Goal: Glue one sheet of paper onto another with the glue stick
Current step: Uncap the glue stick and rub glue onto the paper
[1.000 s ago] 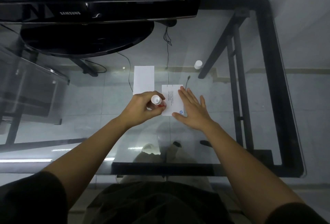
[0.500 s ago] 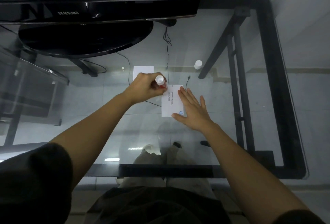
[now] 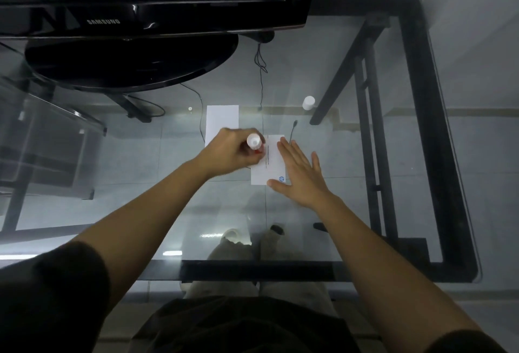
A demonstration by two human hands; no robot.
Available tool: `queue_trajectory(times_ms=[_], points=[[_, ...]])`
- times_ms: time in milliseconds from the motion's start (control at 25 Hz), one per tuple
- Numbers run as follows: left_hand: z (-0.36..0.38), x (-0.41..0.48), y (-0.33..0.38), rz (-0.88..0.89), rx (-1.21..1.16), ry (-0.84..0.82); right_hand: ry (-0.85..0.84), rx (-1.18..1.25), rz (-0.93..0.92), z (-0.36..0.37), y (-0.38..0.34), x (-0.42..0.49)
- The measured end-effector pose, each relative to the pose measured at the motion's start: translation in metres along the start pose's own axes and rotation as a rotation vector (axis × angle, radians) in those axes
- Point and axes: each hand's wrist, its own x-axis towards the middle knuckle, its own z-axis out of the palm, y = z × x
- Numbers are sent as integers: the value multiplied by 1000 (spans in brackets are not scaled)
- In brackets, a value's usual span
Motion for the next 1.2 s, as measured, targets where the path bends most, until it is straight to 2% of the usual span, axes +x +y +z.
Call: queue_trajectory(times_ms=[200, 480, 800, 1040, 1200], points=[[-5, 17, 1, -56, 4, 126, 4, 25, 5, -1, -1, -1], [15, -28, 7, -3, -49, -55, 9, 21, 21, -2, -2, -1], [-1, 21, 8, -58, 41, 122, 26, 47, 24, 0, -1, 0], [19, -25, 16, -16, -40, -25, 53, 55, 17, 1, 0, 0], [10, 5, 14, -8, 31, 41, 51, 63, 18, 1, -1, -1]])
